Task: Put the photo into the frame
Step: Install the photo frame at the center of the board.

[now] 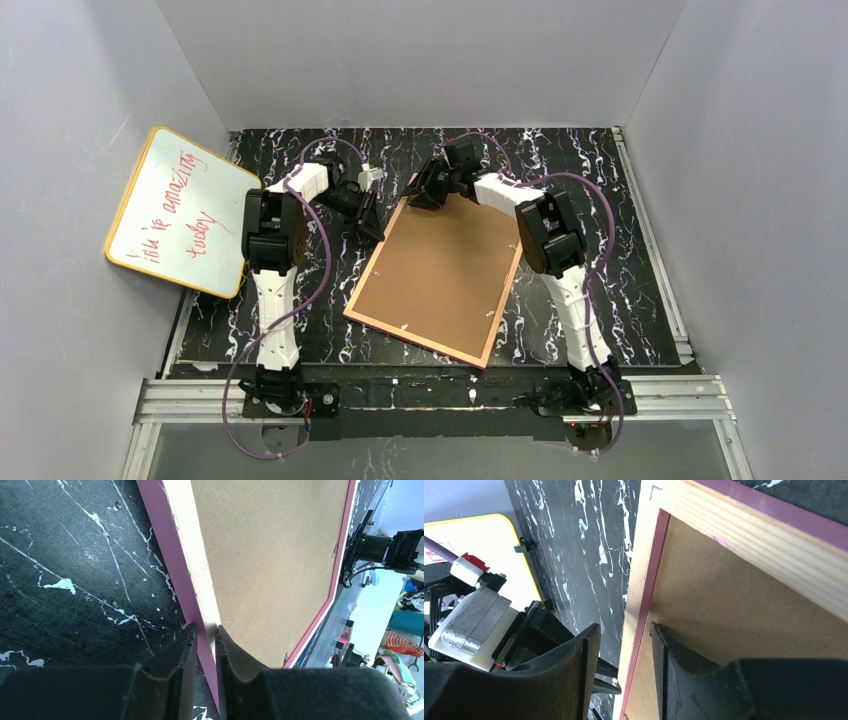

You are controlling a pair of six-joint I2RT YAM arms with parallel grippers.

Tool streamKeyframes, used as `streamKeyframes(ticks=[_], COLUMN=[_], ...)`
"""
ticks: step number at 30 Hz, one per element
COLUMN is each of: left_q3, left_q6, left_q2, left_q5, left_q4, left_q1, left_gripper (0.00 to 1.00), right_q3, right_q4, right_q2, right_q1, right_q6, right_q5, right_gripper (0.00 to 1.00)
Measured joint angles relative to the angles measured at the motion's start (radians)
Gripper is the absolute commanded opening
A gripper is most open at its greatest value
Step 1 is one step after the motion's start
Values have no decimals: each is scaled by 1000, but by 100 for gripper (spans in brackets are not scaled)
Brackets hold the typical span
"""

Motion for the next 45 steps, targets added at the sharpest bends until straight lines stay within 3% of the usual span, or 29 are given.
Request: streamKeyframes(ticks=[45], left_q3=[-10], left_q6=[10], left_q2=[-11], left_q5=[-5], left_q4=[5], left_q1=[0], left_gripper=[8], right_q3=[-4], right_q4=[21], right_q2=[19], right_q1=[-32], right_q6=[22], right_q5=[-94], right_gripper=[49])
